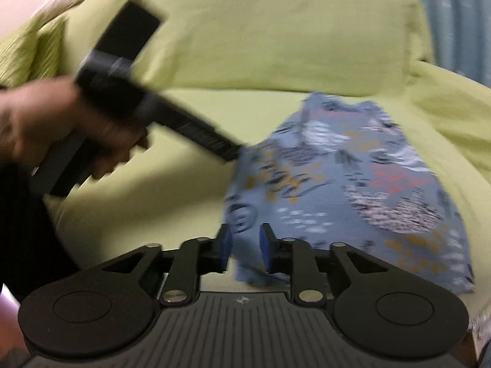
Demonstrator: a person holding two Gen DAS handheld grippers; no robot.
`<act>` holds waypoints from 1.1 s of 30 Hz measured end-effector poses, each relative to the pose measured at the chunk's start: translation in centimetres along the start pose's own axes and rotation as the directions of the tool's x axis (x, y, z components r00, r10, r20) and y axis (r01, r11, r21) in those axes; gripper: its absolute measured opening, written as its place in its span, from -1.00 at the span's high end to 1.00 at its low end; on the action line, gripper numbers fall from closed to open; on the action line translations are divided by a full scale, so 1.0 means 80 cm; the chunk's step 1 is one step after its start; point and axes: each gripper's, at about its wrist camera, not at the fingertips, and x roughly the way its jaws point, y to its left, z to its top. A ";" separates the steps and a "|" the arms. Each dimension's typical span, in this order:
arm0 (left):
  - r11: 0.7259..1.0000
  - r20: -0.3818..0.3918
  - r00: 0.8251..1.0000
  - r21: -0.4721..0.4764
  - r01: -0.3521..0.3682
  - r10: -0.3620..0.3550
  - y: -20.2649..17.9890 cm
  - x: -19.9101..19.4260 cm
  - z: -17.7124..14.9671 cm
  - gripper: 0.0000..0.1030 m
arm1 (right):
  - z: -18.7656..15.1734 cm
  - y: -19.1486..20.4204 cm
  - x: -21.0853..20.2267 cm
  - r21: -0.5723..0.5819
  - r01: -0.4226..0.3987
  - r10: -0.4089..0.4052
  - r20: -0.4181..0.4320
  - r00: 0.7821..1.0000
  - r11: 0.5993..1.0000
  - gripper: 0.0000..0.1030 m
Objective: Fold clothes
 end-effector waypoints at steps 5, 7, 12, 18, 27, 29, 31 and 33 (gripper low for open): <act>1.000 0.003 1.000 -0.004 0.010 -0.010 0.000 -0.001 0.002 -0.35 | -0.002 0.022 0.015 -0.107 0.029 -0.033 -0.036 0.999 0.994 0.13; 1.000 0.004 1.000 -0.001 0.014 -0.014 0.000 -0.003 0.002 -0.35 | 0.000 0.018 0.011 -0.085 0.038 -0.039 -0.016 0.999 0.996 0.35; 0.998 -0.002 1.000 0.068 -0.007 0.007 -0.007 -0.004 0.002 -0.35 | 0.001 -0.006 -0.008 -0.080 0.252 -0.250 0.027 0.968 0.965 1.00; 0.979 0.005 1.000 0.204 -0.024 0.023 -0.019 -0.008 -0.002 -0.35 | -0.019 0.029 -0.015 -0.319 0.339 -0.333 0.074 0.940 0.885 1.00; 0.977 -0.014 0.998 0.206 -0.049 0.053 -0.005 -0.002 0.000 -0.35 | -0.041 0.077 0.011 -0.524 0.208 -0.244 0.001 0.970 0.826 1.00; 0.977 -0.016 0.998 0.206 -0.051 0.055 -0.004 -0.001 0.001 -0.36 | -0.034 0.066 0.007 -0.440 0.200 -0.220 0.005 0.975 0.875 0.89; 0.978 -0.016 0.998 0.205 -0.049 0.053 -0.004 -0.001 0.001 -0.36 | -0.027 0.054 0.001 -0.357 0.197 -0.204 0.019 0.979 0.913 0.55; 0.977 -0.015 0.999 0.208 -0.048 0.052 -0.005 -0.001 0.002 -0.36 | -0.023 0.045 -0.006 -0.297 0.193 -0.191 0.037 0.981 0.935 0.49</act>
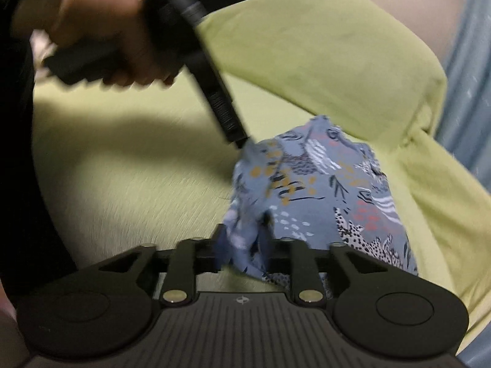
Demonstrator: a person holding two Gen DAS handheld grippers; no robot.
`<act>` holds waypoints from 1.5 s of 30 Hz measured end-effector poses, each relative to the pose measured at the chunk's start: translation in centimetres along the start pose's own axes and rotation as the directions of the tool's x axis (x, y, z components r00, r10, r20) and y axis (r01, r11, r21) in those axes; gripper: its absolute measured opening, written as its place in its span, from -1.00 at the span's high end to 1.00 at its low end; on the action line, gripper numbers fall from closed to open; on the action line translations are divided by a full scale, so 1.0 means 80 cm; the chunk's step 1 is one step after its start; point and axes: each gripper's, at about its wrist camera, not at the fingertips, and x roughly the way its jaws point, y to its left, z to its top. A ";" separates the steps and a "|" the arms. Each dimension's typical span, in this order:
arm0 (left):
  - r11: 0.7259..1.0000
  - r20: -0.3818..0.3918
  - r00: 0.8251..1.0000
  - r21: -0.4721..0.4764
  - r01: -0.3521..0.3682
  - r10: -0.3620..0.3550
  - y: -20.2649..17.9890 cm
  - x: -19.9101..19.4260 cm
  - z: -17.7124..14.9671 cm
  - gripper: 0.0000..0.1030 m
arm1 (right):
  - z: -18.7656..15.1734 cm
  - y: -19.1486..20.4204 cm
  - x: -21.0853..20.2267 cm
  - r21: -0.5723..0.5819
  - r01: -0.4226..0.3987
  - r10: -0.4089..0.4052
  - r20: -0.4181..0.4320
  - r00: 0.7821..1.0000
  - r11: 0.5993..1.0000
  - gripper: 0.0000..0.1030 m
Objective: Fold clothes
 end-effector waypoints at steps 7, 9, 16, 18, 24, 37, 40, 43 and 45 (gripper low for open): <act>1.000 0.004 1.000 0.000 0.003 -0.003 0.000 0.000 0.001 -0.36 | 0.007 -0.001 0.005 0.013 0.041 -0.041 -0.028 0.999 0.999 0.48; 1.000 0.006 1.000 -0.004 0.004 -0.004 0.001 -0.001 0.001 -0.36 | 0.007 -0.004 0.005 0.034 0.023 -0.023 -0.015 1.000 0.999 0.34; 1.000 0.011 1.000 -0.015 0.009 -0.009 0.002 -0.001 0.004 -0.36 | 0.008 -0.019 0.020 0.146 -0.045 0.049 -0.026 0.998 0.988 0.52; 1.000 0.010 1.000 -0.019 0.010 -0.010 0.004 -0.001 0.004 -0.36 | 0.007 -0.031 0.021 0.231 -0.083 0.090 -0.019 0.996 0.969 1.00; 1.000 0.017 1.000 -0.020 0.016 -0.015 0.005 -0.002 0.005 -0.37 | -0.001 -0.068 0.012 0.357 -0.036 0.038 0.002 0.999 0.934 1.00; 1.000 0.037 0.999 0.005 -0.014 0.014 0.007 -0.003 0.008 -0.35 | -0.013 0.038 0.007 -0.264 0.100 -0.119 -0.056 0.991 0.959 0.99; 1.000 0.038 0.999 -0.003 -0.011 0.011 0.009 -0.004 0.008 -0.35 | -0.014 0.032 0.008 -0.220 0.083 -0.100 -0.066 0.993 0.972 0.99; 1.000 0.037 0.999 0.002 -0.009 0.009 0.009 -0.003 0.008 -0.35 | -0.015 0.032 0.011 -0.237 0.093 -0.114 -0.076 0.991 0.967 0.99; 1.000 0.037 0.999 0.002 -0.006 0.006 0.008 -0.003 0.008 -0.35 | -0.015 0.035 0.015 -0.251 0.067 -0.092 -0.092 0.991 0.966 0.98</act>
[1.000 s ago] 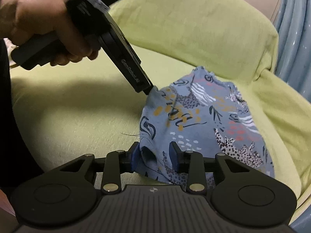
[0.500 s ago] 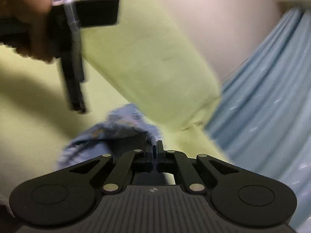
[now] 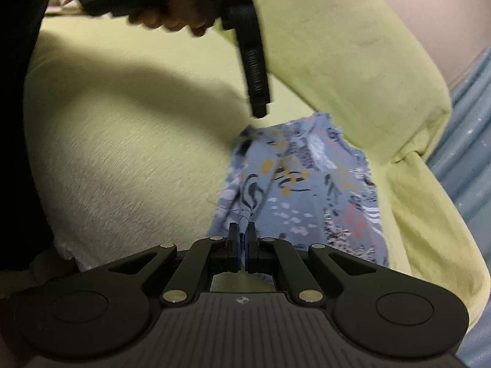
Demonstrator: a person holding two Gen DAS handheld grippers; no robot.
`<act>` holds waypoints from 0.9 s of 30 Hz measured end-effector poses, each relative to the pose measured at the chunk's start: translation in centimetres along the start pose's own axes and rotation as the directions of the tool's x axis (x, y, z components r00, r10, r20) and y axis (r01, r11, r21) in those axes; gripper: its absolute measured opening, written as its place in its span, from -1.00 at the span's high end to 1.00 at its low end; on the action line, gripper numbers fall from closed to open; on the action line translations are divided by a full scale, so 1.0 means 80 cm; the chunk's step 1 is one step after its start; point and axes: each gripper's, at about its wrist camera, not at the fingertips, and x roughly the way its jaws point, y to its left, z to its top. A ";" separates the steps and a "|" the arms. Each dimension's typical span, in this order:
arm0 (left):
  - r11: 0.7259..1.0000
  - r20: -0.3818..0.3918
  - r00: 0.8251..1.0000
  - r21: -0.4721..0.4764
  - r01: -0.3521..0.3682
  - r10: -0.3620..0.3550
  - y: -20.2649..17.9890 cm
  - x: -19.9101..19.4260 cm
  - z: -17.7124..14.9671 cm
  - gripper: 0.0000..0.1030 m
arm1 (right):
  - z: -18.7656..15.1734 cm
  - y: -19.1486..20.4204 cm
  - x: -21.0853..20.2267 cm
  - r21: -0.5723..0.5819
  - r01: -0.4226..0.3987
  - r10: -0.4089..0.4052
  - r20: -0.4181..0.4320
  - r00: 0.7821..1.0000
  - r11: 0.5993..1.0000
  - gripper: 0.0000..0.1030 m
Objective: Fold clothes
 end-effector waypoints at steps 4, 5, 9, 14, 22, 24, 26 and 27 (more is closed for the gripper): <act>1.000 -0.002 1.000 -0.011 0.004 -0.004 0.004 0.000 0.000 -0.35 | -0.003 0.004 -0.001 0.012 -0.050 0.050 -0.014 0.999 0.999 0.91; 1.000 -0.003 1.000 -0.011 0.003 -0.003 0.006 -0.001 0.000 -0.35 | -0.003 0.002 0.000 0.026 -0.054 0.055 -0.015 0.998 0.998 0.78; 1.000 0.004 1.000 -0.021 -0.021 0.021 0.018 -0.004 0.002 -0.36 | -0.006 -0.002 -0.012 0.074 -0.051 0.050 0.007 0.999 0.996 0.45; 0.999 0.015 0.999 -0.039 -0.033 0.034 0.030 -0.007 0.004 -0.37 | 0.000 0.002 -0.019 0.081 -0.031 0.027 0.048 0.998 0.996 0.17; 0.999 0.060 0.998 0.041 -0.010 0.008 0.018 -0.013 0.005 -0.38 | 0.007 0.029 0.003 -0.146 0.046 -0.044 0.019 0.999 0.988 0.85; 0.993 0.102 0.995 0.121 -0.002 -0.010 0.010 -0.021 0.005 -0.40 | 0.008 0.007 -0.002 -0.005 0.027 -0.027 0.024 0.999 1.000 0.98; 0.953 0.194 0.980 0.302 -0.017 -0.044 -0.008 -0.037 -0.006 -0.53 | 0.005 -0.028 -0.011 0.214 -0.030 0.016 0.067 0.998 0.976 0.98; 0.924 0.236 0.969 0.383 -0.023 -0.074 -0.015 -0.045 -0.014 -0.55 | 0.001 -0.045 -0.015 0.311 -0.059 0.031 0.095 0.995 0.949 0.98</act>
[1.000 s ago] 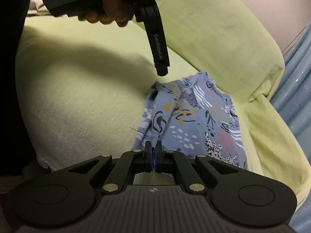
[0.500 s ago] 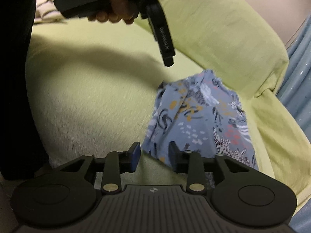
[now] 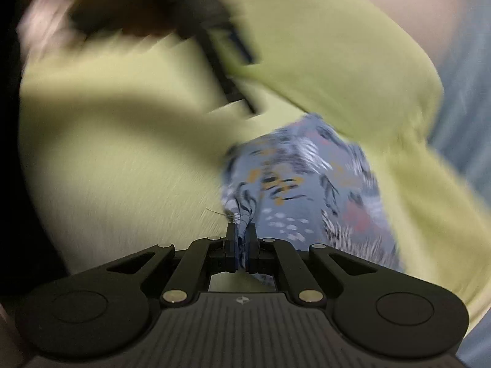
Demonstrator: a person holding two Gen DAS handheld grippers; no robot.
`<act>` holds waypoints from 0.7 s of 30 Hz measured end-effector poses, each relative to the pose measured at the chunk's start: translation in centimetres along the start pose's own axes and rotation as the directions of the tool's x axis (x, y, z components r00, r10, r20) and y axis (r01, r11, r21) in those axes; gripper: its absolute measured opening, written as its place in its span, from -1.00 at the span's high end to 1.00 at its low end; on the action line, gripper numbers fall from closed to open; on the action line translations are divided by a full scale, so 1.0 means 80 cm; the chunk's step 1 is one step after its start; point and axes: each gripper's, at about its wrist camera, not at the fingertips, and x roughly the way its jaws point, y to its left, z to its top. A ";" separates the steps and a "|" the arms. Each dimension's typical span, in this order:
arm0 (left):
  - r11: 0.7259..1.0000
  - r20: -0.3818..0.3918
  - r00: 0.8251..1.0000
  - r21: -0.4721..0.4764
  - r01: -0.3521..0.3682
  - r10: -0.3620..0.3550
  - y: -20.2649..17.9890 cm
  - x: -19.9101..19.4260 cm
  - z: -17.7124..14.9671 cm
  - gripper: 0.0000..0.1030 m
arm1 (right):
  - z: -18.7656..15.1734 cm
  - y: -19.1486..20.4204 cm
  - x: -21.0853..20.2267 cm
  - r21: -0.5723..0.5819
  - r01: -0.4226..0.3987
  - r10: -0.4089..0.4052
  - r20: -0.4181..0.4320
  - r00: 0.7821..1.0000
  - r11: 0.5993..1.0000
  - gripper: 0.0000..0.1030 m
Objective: Fold clothes
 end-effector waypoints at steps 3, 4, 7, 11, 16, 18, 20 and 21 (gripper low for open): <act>0.976 0.140 0.984 0.204 0.080 -0.110 -0.028 -0.024 -0.011 -0.55 | -0.001 -0.037 -0.010 0.192 -0.044 0.034 0.056 0.998 0.980 0.97; 0.964 0.155 0.979 0.247 0.093 -0.135 -0.037 -0.026 -0.011 -0.55 | -0.001 -0.041 -0.011 0.210 -0.056 0.043 0.065 0.997 0.976 0.96; 0.900 0.177 0.970 0.429 0.075 -0.165 -0.077 -0.025 -0.013 -0.55 | 0.003 -0.033 -0.013 0.184 -0.088 0.073 0.084 0.994 0.979 0.96; 0.777 0.150 0.961 0.623 0.091 -0.233 -0.122 -0.017 -0.025 -0.47 | 0.008 -0.023 -0.011 0.133 -0.098 0.086 0.095 0.992 0.986 0.96; 0.706 0.087 0.965 0.698 0.117 -0.246 -0.146 0.003 -0.026 0.60 | 0.005 -0.025 -0.013 0.148 -0.102 0.088 0.100 0.991 0.984 0.95; 0.757 0.090 0.970 0.643 0.118 -0.228 -0.138 0.008 -0.017 0.86 | 0.002 -0.022 -0.014 0.118 -0.082 0.071 0.093 0.993 0.990 0.94; 0.809 0.087 0.972 0.573 0.129 -0.217 -0.127 0.012 -0.008 0.87 | -0.001 -0.020 -0.017 0.091 -0.034 0.026 0.091 0.996 0.995 0.49; 0.835 0.081 0.973 0.531 0.141 -0.216 -0.120 0.014 -0.004 0.88 | -0.004 -0.021 -0.016 0.081 0.005 -0.011 0.077 0.997 0.997 0.23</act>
